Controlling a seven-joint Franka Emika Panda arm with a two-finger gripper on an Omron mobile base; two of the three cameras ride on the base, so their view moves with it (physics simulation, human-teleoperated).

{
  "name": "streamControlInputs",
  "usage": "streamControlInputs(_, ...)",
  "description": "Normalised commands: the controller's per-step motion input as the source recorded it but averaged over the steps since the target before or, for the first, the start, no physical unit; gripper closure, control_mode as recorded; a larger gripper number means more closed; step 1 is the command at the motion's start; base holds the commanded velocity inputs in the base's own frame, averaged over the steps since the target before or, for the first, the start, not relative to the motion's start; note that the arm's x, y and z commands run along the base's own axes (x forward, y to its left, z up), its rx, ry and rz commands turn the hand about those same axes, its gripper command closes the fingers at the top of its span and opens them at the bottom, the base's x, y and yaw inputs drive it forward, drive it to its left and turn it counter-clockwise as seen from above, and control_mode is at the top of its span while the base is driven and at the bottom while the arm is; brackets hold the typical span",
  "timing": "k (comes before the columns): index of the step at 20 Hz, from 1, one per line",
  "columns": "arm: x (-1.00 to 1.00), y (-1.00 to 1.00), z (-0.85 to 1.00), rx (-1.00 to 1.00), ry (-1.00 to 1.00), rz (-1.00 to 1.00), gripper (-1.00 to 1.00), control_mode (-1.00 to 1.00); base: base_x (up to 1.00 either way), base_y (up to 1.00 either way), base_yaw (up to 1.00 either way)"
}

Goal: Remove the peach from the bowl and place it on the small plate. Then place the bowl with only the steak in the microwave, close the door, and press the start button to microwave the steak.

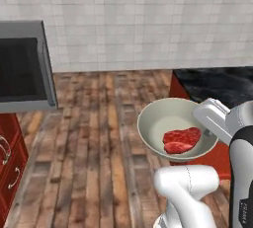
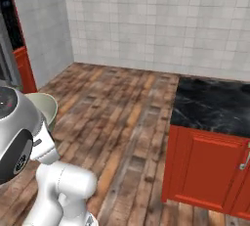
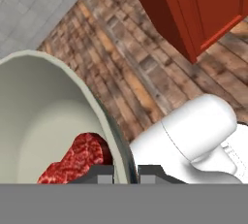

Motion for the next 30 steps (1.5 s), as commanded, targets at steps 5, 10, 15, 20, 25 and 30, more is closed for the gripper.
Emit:
streamControlInputs(5, 0.00, 0.00, 0.00, 0.00, 0.00, 0.00, 1.00, 1.00, 0.59, 0.52, -0.46)
streamControlInputs(10, 0.00, 0.00, 0.00, 0.00, 0.00, 0.00, 1.00, 1.00, 0.90, 0.33, -0.23)
streamControlInputs(15, 0.00, 0.00, 0.00, 0.00, 0.00, 0.00, 1.00, 1.00, 1.00, 0.04, 0.04)
streamControlInputs(20, 0.00, 0.00, 0.00, 0.00, 0.00, 0.00, 1.00, 1.00, 0.98, 0.01, 0.32)
streamControlInputs(25, 0.00, 0.00, 0.00, 0.00, 0.00, 0.00, 1.00, 1.00, 0.65, 0.11, 0.63)
streamControlInputs(30, 0.00, 0.00, 0.00, 0.00, 0.00, 0.00, 1.00, 1.00, 0.61, 0.00, 0.67)
